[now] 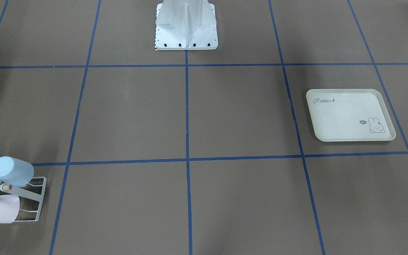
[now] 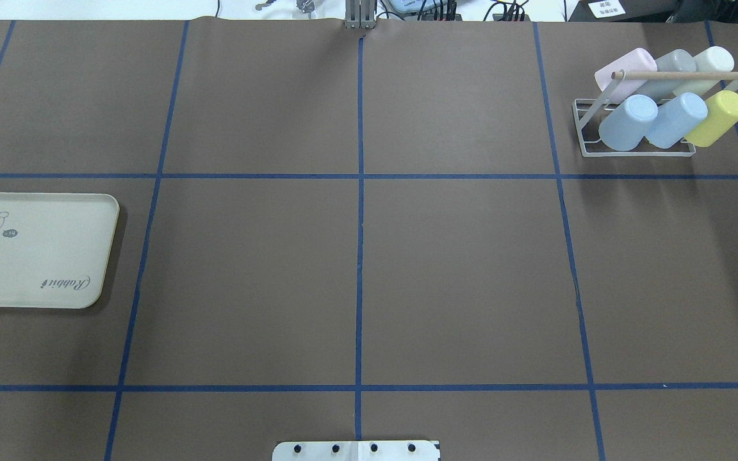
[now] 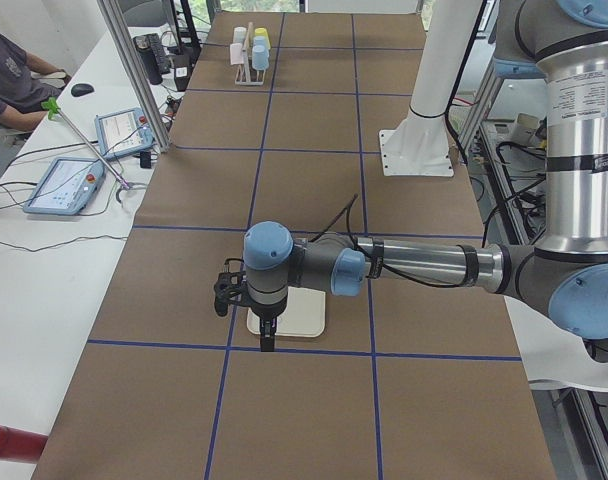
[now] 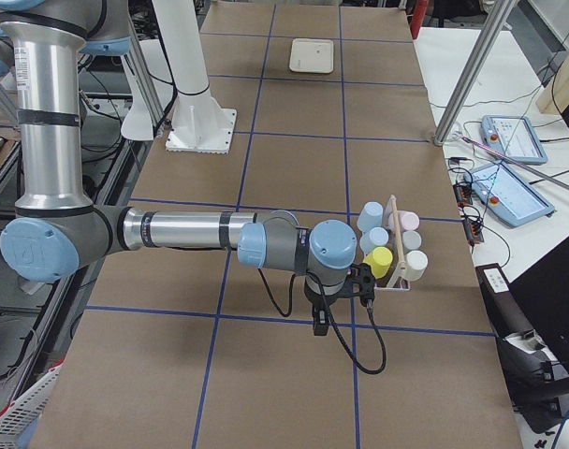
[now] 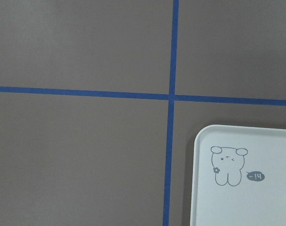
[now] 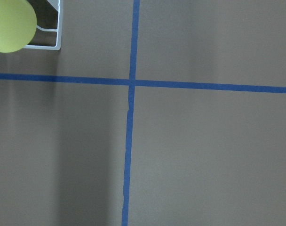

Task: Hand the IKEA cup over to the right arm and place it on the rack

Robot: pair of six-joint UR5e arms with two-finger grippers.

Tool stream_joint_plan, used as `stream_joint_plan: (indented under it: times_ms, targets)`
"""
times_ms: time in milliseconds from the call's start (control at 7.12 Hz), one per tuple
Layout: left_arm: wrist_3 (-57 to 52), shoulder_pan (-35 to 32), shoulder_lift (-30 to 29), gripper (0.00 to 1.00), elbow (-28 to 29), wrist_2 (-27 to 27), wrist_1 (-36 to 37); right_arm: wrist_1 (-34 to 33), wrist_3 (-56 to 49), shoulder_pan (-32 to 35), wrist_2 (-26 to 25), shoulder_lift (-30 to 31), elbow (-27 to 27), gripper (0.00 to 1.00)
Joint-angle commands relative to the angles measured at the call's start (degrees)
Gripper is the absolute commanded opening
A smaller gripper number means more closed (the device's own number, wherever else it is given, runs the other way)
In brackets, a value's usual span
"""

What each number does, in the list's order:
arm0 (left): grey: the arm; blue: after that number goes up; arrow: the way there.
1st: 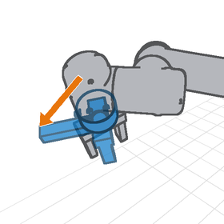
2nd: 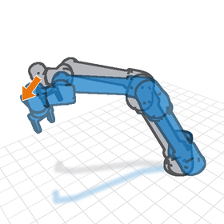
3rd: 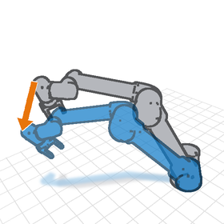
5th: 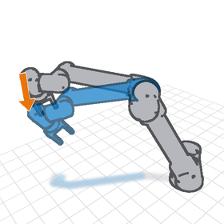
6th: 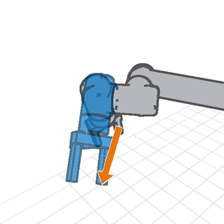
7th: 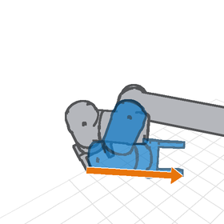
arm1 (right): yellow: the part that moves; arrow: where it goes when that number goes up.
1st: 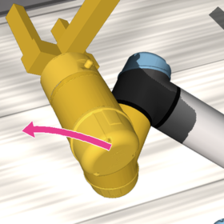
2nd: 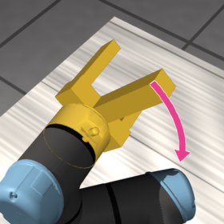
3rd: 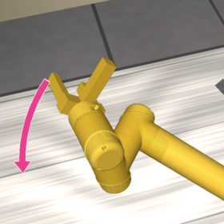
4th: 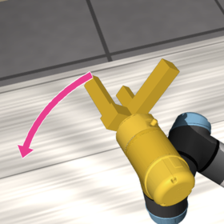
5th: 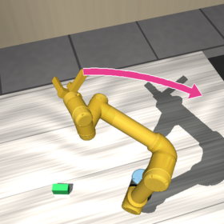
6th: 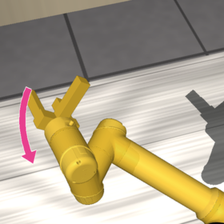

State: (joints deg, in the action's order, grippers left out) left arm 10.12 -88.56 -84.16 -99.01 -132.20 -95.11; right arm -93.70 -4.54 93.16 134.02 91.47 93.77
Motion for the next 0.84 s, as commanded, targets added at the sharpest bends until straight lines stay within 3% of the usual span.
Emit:
stream_joint_plan:
  times_ms: [0, 703]
  targets:
    - [0.0, 0.0, 0.0, 1.00, 0.0, -0.1, 0.0, 6.7, 4.5, -0.1, -0.2, 0.3, -0.9, 1.00]
    - [0.0, 0.0, 0.0, 1.00, 0.0, -0.1, 0.0, 6.4, 10.0, -1.6, 0.4, -2.9, 0.0, 1.00]
